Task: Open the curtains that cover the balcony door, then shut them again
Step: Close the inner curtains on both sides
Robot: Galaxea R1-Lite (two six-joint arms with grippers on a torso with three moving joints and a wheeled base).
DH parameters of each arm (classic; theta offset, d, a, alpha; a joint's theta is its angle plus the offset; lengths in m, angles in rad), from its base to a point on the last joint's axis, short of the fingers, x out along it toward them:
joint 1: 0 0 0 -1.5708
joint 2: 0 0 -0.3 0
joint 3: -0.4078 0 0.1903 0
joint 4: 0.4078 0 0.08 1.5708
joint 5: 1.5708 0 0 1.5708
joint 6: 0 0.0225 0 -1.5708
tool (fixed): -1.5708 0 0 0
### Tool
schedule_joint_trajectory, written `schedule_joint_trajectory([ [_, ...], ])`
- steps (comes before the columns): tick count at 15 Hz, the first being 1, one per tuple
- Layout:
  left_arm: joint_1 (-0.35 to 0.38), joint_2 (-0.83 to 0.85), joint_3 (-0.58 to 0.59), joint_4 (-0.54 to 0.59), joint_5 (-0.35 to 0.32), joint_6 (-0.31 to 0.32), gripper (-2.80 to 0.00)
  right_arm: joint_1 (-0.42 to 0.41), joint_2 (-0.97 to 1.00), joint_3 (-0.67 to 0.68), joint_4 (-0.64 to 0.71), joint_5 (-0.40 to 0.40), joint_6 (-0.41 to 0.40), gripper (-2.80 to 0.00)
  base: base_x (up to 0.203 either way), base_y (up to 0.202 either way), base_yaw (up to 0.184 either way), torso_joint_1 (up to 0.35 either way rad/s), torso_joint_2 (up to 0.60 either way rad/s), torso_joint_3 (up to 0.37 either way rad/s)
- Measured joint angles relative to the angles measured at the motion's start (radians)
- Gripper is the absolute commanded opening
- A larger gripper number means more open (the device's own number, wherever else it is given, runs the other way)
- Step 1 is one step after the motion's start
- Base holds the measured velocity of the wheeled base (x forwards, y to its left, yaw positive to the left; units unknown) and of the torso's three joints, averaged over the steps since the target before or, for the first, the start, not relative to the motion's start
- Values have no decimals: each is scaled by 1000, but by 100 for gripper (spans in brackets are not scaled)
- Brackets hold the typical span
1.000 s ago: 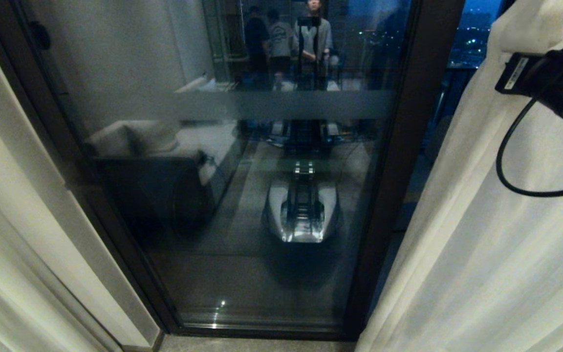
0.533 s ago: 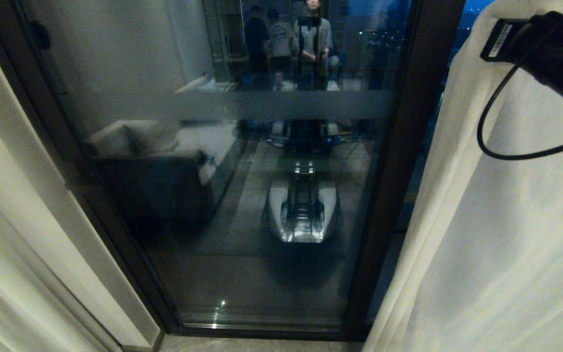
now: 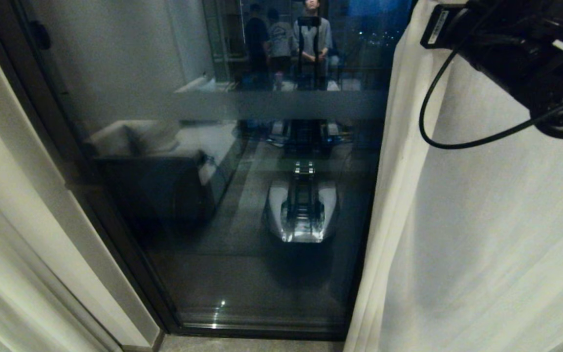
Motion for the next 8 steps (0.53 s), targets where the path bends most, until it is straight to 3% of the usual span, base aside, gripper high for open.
schedule_joint_trajectory([
  [8, 0, 0, 0, 0, 0, 0, -280, 117, 132, -127, -9, -2, -42, -280, 0, 0, 0, 0, 0, 0],
])
